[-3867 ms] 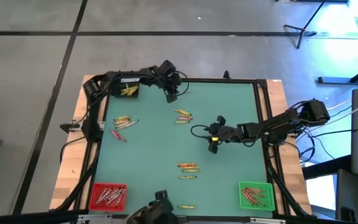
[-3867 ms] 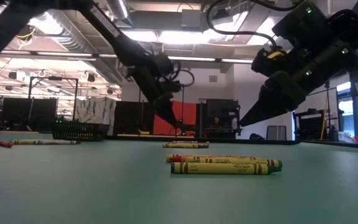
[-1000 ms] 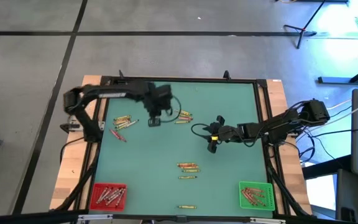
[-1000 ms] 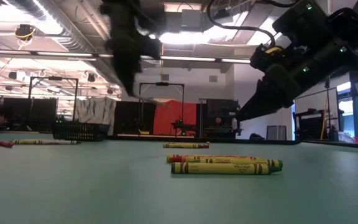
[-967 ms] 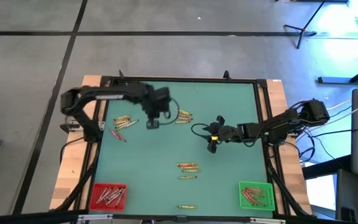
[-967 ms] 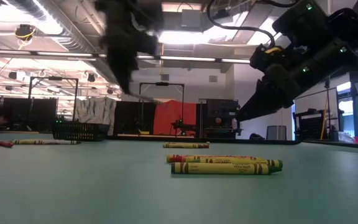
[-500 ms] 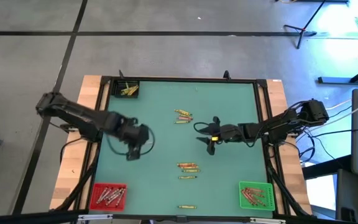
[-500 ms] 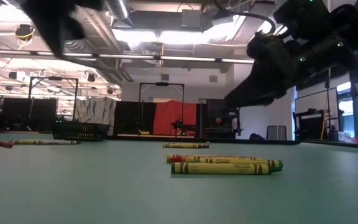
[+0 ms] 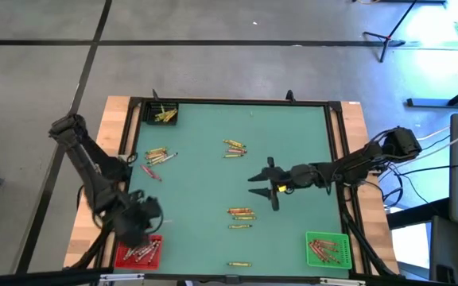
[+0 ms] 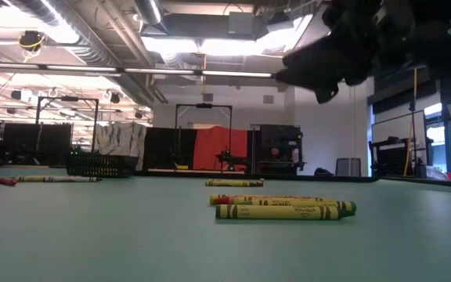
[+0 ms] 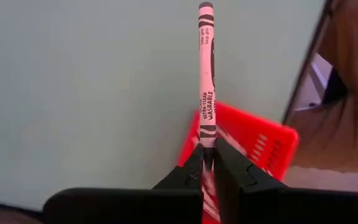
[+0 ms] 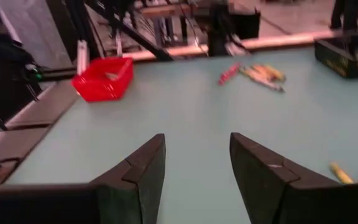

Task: Sort crayons
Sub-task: Put the top black crayon into the red bin, then put the green crayon into the black bin

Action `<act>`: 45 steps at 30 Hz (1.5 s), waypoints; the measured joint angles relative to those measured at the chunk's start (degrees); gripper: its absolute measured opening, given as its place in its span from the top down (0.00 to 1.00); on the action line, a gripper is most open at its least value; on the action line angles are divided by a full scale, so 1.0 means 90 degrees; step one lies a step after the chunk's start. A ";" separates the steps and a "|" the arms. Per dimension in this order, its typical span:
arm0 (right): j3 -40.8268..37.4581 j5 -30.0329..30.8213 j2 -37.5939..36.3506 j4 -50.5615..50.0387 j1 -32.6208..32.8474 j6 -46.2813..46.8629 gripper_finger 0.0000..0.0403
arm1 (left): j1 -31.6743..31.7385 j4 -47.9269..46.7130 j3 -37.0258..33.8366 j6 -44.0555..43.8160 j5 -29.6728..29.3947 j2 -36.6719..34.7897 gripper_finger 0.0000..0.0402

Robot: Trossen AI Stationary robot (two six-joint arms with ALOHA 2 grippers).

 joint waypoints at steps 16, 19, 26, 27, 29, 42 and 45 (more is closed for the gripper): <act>0.0267 -0.0024 0.0005 -0.0303 0.0159 0.0149 0.56 | -0.1938 0.1006 0.0000 -0.2784 0.0256 0.1608 0.93; 0.0267 -0.0026 0.0005 -0.0467 0.0144 0.0130 0.56 | -0.1888 0.1000 0.0000 -0.2812 0.0115 0.1642 0.87; 0.0267 0.0024 0.0005 -0.0520 0.0143 0.0146 0.56 | -0.1491 0.0999 0.0000 -0.2059 -0.0575 0.1569 0.74; 0.0267 0.0024 0.0005 -0.0520 0.0143 0.0158 0.56 | -0.1380 0.1006 0.0000 -0.1788 -0.0781 0.1540 0.73; 0.0267 0.0025 0.0005 -0.0535 0.0143 0.0171 0.56 | -0.1103 0.1067 0.0000 -0.1141 -0.1242 0.1469 0.72; 0.0262 0.1207 0.0005 -0.1357 -0.0238 -0.0158 0.56 | 0.1211 0.1912 0.0000 0.3622 -0.2697 0.1281 0.72; 0.0262 0.1202 0.0005 -0.1658 -0.0521 0.0037 0.56 | 0.1623 0.2627 -0.0067 0.4775 -0.2740 0.1276 0.72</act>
